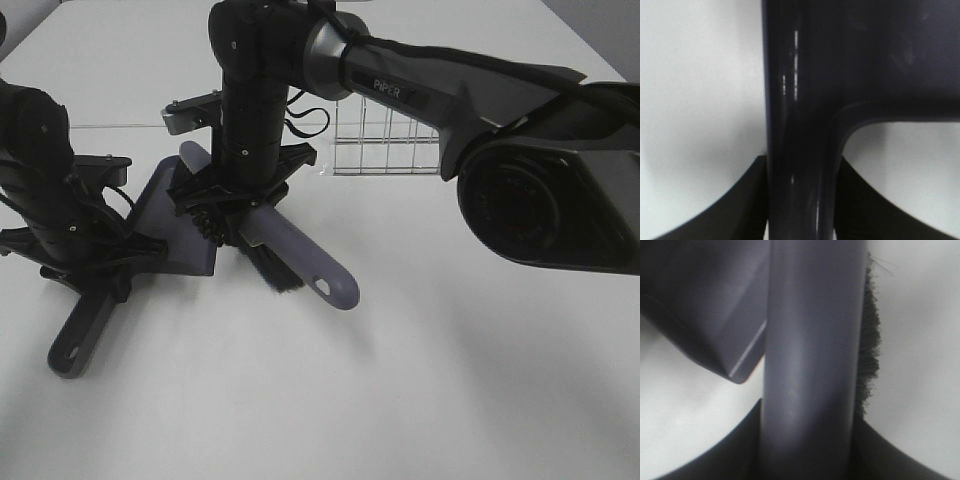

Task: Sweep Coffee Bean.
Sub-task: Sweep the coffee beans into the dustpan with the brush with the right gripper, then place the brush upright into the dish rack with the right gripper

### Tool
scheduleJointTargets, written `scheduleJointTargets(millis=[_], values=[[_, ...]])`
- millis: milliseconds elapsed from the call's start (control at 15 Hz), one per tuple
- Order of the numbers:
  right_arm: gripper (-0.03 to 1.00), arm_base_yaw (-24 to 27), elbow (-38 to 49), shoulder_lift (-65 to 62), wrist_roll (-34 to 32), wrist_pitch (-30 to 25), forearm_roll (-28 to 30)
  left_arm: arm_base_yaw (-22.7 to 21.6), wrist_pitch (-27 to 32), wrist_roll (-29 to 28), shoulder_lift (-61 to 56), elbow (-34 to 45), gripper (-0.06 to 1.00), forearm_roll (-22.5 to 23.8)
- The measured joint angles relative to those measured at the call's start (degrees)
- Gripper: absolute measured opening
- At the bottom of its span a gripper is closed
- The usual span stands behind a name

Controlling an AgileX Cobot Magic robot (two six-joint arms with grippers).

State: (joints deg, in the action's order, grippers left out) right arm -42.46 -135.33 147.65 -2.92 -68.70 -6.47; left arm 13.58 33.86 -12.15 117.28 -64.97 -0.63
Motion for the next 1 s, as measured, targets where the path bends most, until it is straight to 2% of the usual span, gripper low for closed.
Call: scheduleJointTargets(millis=[133,267,467,533,800,1000], values=[[0.35,0.0,-1.4,0.0,0.2,0.6,-4.9,0.0,0.0,0.0,0.0,0.0,0.36,-0.1],[0.35,0.0,-3.8,0.2,0.2,1.1,-6.4,0.0,0.0,0.0,0.0,0.0,0.36,-0.1],[0.35,-0.1,-10.1,0.3,-1.7,-0.9,-0.5,0.0,0.0,0.0,0.0,0.0,0.36,-0.1],[0.35,-0.1,-12.4,0.1,-3.3,-1.2,4.1,0.0,0.0,0.0,0.0,0.0,0.36,-0.1],[0.35,-0.1,-13.2,-4.1,-3.7,-1.7,13.2,0.0,0.0,0.0,0.0,0.0,0.36,-0.1],[0.35,0.2,-12.0,-8.6,-3.7,-1.6,17.0,0.0,0.2,0.0,0.0,0.0,0.36,-0.1]])
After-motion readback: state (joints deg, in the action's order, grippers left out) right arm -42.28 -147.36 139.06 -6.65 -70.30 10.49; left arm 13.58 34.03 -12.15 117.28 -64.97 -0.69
